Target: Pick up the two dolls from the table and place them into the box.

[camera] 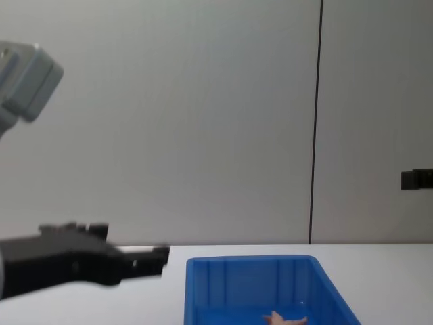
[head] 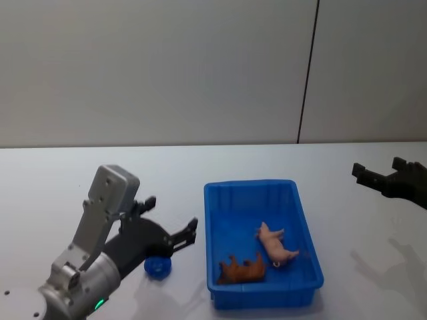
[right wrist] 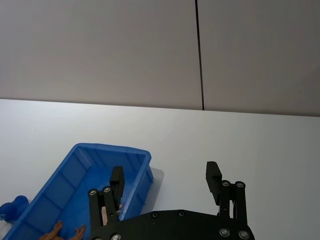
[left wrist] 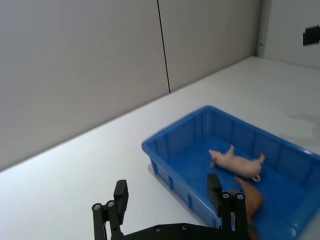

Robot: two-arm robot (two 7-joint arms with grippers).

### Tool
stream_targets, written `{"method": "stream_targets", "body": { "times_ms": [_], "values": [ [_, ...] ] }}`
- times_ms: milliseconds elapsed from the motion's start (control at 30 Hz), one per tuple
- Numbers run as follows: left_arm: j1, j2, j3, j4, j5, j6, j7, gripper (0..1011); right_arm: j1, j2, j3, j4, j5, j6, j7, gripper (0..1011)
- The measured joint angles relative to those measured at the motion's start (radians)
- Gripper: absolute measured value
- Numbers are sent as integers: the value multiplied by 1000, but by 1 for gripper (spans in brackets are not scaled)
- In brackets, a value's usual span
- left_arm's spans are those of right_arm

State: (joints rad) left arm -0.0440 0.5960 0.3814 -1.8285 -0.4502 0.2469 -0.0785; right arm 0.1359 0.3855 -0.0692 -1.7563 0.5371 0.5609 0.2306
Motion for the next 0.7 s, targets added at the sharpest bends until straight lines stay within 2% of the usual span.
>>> {"method": "stream_targets", "body": {
  "times_ms": [367, 567, 700],
  "values": [
    [45, 39, -6, -30, -73, 131, 3, 1001, -1, 1, 2, -1, 3, -1, -3, 1001],
    [51, 36, -6, -23, -93, 185, 26, 1001, -1, 1, 3, -1, 4, -2, -4, 1001],
    [43, 21, -5, 1, -94, 215, 36, 1001, -2, 2, 3, -1, 4, -2, -4, 1001]
  ]
}}
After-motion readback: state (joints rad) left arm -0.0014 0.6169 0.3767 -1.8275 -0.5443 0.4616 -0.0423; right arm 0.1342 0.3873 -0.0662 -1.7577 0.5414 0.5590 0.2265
